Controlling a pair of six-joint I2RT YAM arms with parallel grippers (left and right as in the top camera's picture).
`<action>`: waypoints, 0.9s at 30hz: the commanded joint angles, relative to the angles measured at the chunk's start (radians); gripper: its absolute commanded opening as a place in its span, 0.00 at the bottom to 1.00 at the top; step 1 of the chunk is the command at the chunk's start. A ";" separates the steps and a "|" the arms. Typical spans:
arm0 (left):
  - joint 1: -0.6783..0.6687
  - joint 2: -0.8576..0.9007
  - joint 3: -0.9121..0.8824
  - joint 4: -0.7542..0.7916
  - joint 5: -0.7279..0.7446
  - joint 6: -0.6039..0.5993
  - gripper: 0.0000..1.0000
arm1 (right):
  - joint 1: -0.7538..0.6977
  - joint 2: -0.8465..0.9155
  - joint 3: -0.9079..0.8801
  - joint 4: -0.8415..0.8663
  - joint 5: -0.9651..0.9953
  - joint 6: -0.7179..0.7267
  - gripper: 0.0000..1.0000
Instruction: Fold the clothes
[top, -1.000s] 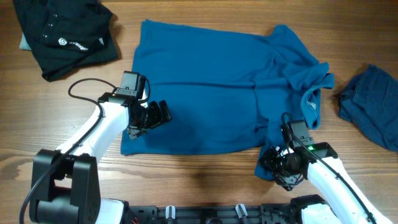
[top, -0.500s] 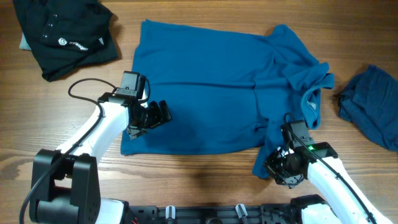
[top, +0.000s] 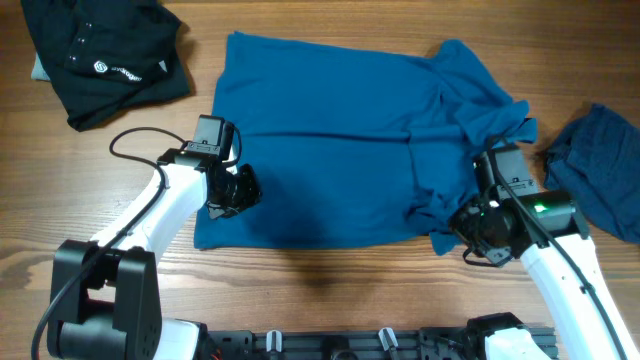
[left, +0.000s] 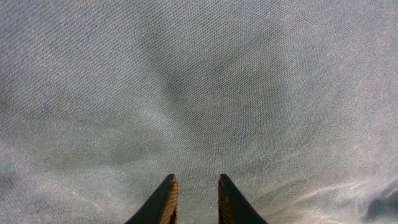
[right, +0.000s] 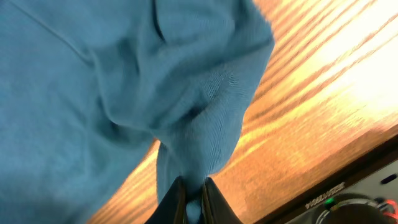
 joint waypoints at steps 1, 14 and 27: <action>0.005 0.011 -0.005 -0.014 -0.027 0.000 0.18 | 0.004 -0.011 0.048 -0.010 0.121 -0.006 0.10; 0.018 0.011 -0.005 -0.023 -0.036 -0.001 0.49 | -0.051 -0.008 0.091 -0.042 -0.072 -0.156 0.17; 0.018 0.011 -0.005 -0.015 -0.035 -0.001 0.64 | -0.002 -0.009 -0.339 0.083 -0.349 -0.186 0.28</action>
